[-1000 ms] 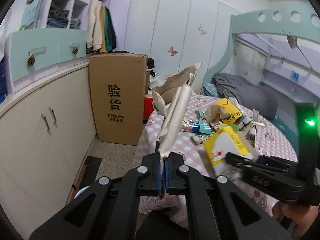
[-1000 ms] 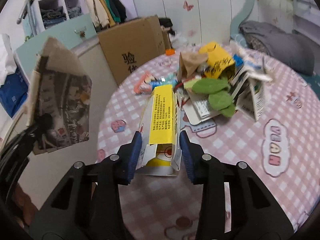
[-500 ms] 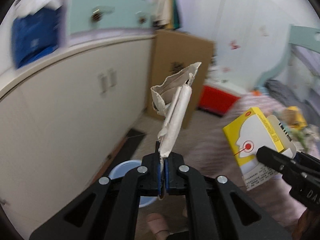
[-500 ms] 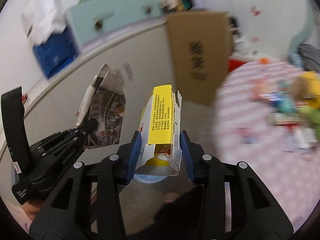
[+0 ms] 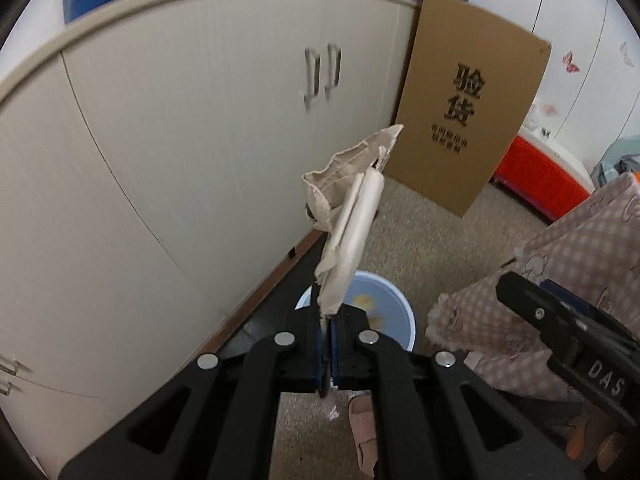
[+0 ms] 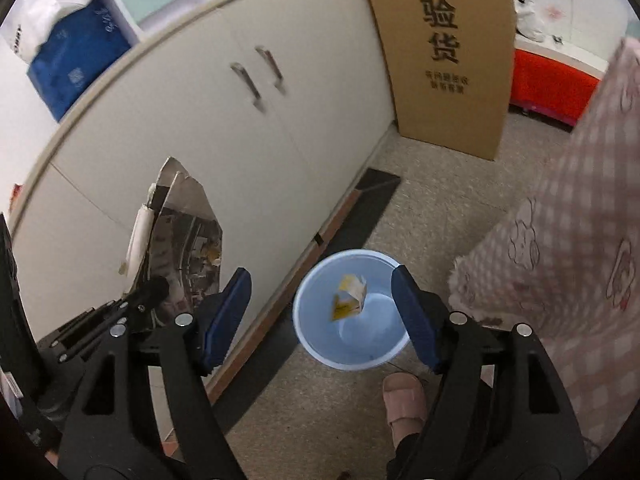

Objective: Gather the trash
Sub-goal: 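Carry the newspaper and carton over the blue wastebasket with both tools, then open both tools to drop the newspaper and carton into the wastebasket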

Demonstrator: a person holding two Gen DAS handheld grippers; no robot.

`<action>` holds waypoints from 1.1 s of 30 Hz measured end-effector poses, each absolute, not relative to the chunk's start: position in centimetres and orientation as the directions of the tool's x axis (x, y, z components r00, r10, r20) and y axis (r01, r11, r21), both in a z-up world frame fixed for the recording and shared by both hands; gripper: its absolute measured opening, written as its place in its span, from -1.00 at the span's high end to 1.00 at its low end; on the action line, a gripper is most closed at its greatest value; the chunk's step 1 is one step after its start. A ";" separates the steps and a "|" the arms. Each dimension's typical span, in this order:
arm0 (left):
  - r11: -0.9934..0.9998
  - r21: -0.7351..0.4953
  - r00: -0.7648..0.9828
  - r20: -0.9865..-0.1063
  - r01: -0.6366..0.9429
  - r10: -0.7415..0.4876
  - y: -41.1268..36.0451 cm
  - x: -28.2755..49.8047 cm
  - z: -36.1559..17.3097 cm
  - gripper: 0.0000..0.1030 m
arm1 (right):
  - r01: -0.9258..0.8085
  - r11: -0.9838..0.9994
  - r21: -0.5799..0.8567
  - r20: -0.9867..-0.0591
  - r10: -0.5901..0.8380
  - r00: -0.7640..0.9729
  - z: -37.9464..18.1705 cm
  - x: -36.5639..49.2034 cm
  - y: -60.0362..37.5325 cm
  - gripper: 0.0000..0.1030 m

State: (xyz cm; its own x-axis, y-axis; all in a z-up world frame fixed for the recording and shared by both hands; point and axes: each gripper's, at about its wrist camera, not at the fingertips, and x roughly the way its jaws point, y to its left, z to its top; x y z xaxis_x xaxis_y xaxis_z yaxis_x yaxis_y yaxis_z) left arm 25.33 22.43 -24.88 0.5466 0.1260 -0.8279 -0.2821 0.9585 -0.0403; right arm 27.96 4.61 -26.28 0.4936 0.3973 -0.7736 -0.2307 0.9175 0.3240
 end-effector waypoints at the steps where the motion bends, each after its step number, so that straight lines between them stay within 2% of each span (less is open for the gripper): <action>1: 0.959 -0.044 0.538 -0.835 -0.279 0.118 22.4 25.7 -25.4 0.93 | -0.217 0.922 0.320 -0.777 0.387 0.497 -26.9 27.9 4.3 -0.46; 11: 0.965 -0.055 0.474 -0.877 -0.258 0.077 20.9 26.7 -29.5 0.92 | -0.076 0.945 0.319 -0.792 0.310 0.526 -29.8 27.6 0.9 -0.53; 19: 0.967 -0.059 0.495 -0.866 -0.248 0.074 19.9 28.7 -29.2 0.85 | -0.035 0.948 0.317 -0.766 0.278 0.579 -29.4 27.4 0.1 -0.55; 21: 0.965 -0.056 0.517 -0.851 -0.257 0.088 19.9 28.8 -28.8 0.34 | -0.028 0.948 0.318 -0.758 0.272 0.593 -29.1 27.3 -0.1 -0.55; 22: 0.964 -0.051 0.523 -0.847 -0.263 0.098 20.0 28.8 -28.6 -0.35 | -0.025 0.947 0.320 -0.756 0.271 0.595 -29.1 27.3 -0.1 -0.55; 23: 0.962 -0.045 0.527 -0.843 -0.269 0.108 20.0 28.9 -28.5 -0.51 | -0.020 0.946 0.323 -0.757 0.271 0.595 -29.2 27.4 -0.2 -0.55; 33: 0.953 -0.042 0.491 -0.863 -0.299 0.116 20.9 27.2 -28.7 -0.51 | -0.044 0.952 0.303 -0.759 0.269 0.593 -29.3 27.0 0.4 -0.55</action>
State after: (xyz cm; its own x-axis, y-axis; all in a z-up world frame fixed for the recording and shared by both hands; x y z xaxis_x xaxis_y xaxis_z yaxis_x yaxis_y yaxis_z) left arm 27.25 20.89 -28.73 0.4910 0.1159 -0.8634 -0.2994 0.9532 -0.0423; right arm 27.00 0.38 -29.27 0.5935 0.2686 -0.7587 -0.0439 0.9521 0.3027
